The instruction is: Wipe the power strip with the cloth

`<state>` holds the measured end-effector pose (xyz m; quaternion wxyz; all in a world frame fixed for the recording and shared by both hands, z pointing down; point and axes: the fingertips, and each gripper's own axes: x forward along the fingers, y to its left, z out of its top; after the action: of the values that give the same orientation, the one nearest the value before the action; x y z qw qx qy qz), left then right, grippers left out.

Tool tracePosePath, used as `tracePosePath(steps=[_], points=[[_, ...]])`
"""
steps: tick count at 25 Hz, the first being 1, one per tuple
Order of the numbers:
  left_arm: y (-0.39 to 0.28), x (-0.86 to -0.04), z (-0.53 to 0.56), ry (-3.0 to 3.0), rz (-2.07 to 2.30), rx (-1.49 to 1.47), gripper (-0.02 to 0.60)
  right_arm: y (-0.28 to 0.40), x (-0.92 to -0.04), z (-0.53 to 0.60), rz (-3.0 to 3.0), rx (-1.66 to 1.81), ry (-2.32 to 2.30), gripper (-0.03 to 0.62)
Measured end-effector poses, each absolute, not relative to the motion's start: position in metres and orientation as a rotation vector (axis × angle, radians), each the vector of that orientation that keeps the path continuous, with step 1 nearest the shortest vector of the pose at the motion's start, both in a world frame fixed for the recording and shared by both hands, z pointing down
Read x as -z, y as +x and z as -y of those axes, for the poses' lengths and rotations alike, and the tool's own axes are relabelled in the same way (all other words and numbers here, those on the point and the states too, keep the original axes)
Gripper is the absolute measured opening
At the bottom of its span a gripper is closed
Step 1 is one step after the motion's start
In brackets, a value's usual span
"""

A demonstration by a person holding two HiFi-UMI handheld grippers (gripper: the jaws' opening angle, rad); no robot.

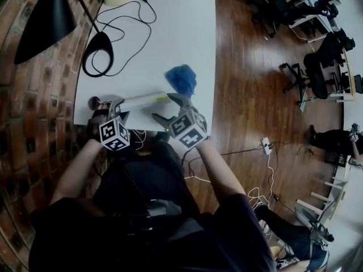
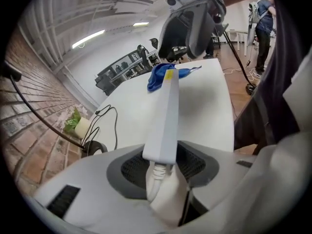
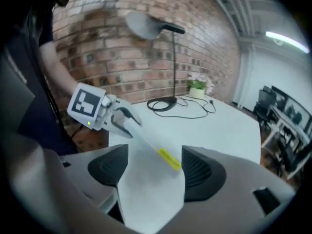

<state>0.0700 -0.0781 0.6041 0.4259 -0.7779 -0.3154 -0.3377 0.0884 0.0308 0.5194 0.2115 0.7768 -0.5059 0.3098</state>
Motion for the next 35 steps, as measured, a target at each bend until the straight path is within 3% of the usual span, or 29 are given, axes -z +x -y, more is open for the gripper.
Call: tracePosePath(steps=[2,13,18,23,24,26,35], points=[[0.070,-0.604,0.077,-1.949,0.794,0.845,0.186,0.085,-0.544,-0.010,1.392,-0.807,2.004,0.308],[0.068,-0.601,0.076,-1.937,0.804,0.771,0.186,0.084,-0.569,-0.015,1.263,-0.587,1.765,0.307],[0.065,-0.602,0.077,-1.997,0.963,0.913,0.199,0.093,-0.558,-0.016,1.265,-0.697,1.952,0.314],[0.061,-0.598,0.078,-1.887,0.923,0.765,0.200,0.081,-0.571,-0.020,1.302,-0.683,1.807,0.307],[0.061,-0.595,0.077,-1.890,0.895,0.735,0.199,0.080,-0.572,-0.022,1.285,-0.649,1.782,0.300],[0.061,-0.589,0.077,-1.923,0.859,0.725,0.199,0.081,-0.573,-0.025,1.228,-0.550,1.743,0.211],[0.051,-0.532,0.083,-2.427,1.120,1.019,0.210,0.073,-0.573,-0.027,1.058,-0.301,1.580,0.196]])
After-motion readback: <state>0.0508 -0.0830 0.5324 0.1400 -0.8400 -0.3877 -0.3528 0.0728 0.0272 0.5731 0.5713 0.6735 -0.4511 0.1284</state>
